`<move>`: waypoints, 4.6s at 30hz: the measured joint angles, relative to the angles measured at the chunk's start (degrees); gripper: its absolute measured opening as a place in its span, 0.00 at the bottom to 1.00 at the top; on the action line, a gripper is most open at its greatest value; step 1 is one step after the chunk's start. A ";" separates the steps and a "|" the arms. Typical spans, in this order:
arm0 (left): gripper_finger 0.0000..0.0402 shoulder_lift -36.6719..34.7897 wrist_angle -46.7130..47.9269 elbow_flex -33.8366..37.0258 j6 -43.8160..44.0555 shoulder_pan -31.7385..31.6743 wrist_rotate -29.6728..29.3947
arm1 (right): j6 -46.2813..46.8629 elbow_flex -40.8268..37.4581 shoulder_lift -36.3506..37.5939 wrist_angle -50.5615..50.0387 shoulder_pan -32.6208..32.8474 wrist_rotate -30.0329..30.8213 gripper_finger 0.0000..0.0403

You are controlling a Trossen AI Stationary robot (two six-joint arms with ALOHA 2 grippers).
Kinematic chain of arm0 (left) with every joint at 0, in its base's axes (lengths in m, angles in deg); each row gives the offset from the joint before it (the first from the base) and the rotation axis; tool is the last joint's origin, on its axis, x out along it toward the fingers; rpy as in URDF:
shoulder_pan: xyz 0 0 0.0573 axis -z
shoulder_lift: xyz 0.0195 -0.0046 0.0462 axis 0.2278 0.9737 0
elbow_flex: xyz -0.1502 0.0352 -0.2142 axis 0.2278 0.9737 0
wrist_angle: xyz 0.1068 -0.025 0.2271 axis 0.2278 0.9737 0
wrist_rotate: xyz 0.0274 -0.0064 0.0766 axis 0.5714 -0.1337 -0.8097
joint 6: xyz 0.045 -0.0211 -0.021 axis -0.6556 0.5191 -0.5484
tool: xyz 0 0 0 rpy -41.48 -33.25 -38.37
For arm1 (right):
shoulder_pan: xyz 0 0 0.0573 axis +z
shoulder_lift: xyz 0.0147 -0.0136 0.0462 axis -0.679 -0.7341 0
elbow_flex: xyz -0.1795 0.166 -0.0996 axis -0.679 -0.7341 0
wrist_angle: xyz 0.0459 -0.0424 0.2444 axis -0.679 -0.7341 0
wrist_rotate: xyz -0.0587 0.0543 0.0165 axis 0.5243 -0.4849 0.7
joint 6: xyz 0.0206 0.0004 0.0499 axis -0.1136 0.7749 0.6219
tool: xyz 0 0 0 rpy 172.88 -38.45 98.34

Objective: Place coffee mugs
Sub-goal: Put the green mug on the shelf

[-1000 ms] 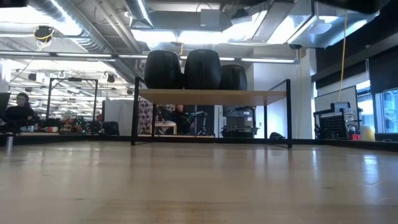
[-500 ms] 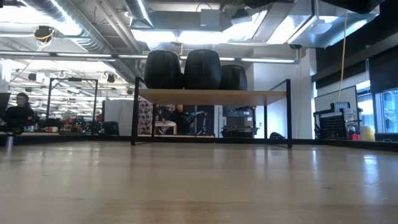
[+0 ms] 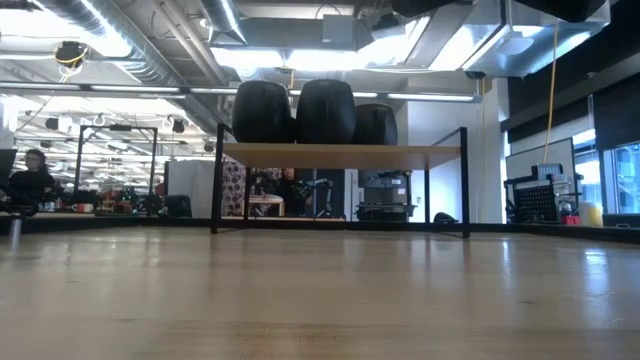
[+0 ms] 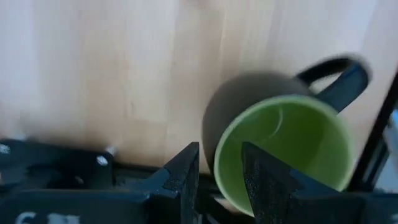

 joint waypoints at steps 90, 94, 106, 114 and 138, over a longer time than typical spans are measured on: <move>0.27 35.91 -0.54 -41.60 -53.94 -34.76 -5.33 | 11.28 -4.42 -1.20 2.50 6.43 19.42 0.66; 0.27 31.07 2.08 -43.16 -51.90 -31.99 -6.25 | 3.22 -4.39 -3.49 7.70 5.01 22.58 0.71; 0.27 10.32 1.63 -30.33 -30.74 -19.08 -17.51 | -8.39 -4.39 -8.94 15.56 -3.64 23.50 0.72; 0.27 1.53 1.28 -15.42 -16.57 -12.97 -18.72 | -13.81 -4.37 -9.36 17.39 -7.77 19.15 0.60; 0.27 -2.36 0.88 -6.81 -15.97 -9.94 -19.01 | -13.77 -4.37 -13.09 21.38 -8.68 15.26 0.11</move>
